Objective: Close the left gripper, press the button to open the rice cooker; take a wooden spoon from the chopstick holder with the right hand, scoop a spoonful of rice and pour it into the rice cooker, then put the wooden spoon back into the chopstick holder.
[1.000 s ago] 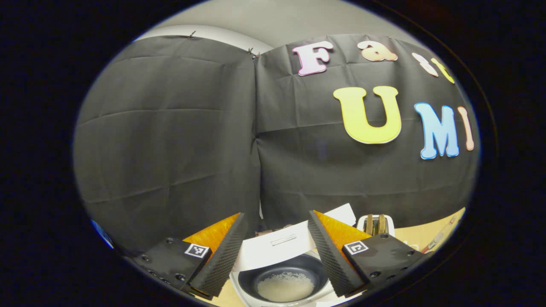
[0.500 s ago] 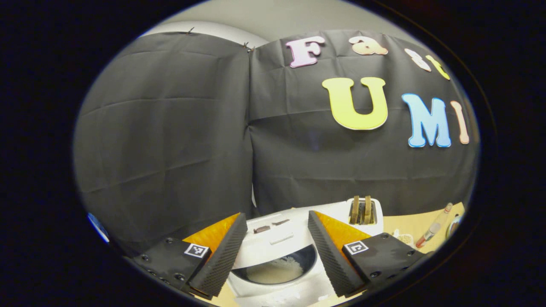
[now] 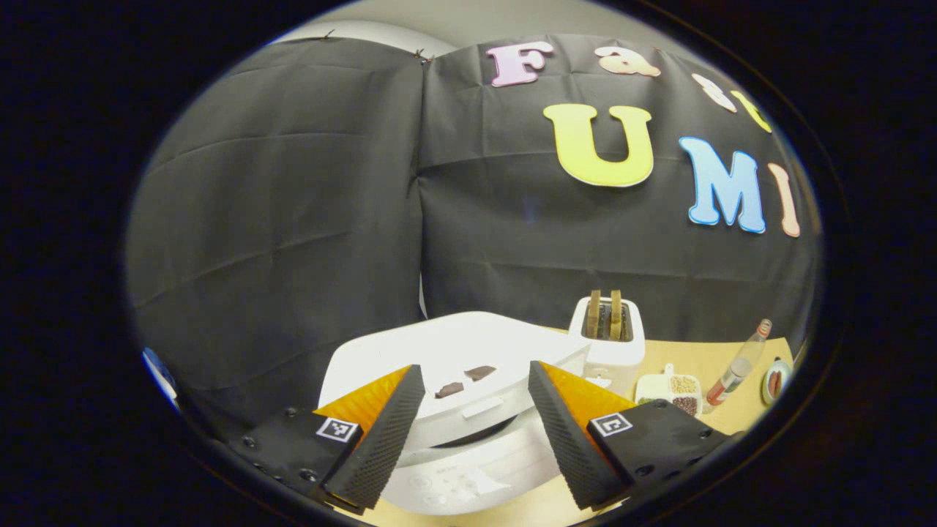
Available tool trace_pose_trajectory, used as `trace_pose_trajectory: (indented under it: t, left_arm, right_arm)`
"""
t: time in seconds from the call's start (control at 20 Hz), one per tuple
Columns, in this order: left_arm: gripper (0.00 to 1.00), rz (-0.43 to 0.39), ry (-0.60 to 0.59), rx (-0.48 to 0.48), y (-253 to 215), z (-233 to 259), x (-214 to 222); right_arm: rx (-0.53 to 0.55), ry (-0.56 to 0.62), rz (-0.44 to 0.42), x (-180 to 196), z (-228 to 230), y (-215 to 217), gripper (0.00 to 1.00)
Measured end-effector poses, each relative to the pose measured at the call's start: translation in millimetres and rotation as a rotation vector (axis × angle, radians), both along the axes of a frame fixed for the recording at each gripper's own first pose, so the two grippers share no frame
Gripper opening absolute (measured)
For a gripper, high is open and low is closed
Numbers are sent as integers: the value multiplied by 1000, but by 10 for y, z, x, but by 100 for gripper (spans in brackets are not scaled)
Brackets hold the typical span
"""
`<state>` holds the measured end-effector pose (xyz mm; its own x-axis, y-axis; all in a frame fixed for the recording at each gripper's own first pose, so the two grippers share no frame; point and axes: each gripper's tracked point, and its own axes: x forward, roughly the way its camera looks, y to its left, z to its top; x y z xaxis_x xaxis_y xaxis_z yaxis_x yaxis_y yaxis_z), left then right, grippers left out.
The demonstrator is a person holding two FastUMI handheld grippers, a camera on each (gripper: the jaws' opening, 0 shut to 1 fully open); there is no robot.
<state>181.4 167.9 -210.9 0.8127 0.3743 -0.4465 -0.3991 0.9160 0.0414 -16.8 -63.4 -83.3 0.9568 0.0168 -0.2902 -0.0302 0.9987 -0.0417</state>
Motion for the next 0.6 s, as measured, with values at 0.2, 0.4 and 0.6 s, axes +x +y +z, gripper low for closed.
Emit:
trace_pose_trajectory:
  t: [0.2, 0.4, 0.6]
  left_arm:
    - [99, -9, 48, -5, -61, -228, -57]
    - [99, -16, 90, 6, -109, -408, -98]
    - [100, 8, 95, -75, -137, -430, -119]
  right_arm:
    - [3, 5, -3, -11, -24, 1, 96]
    - [0, 5, -5, -14, -19, -7, 96]
    - [10, 4, -8, 9, -21, 13, 96]
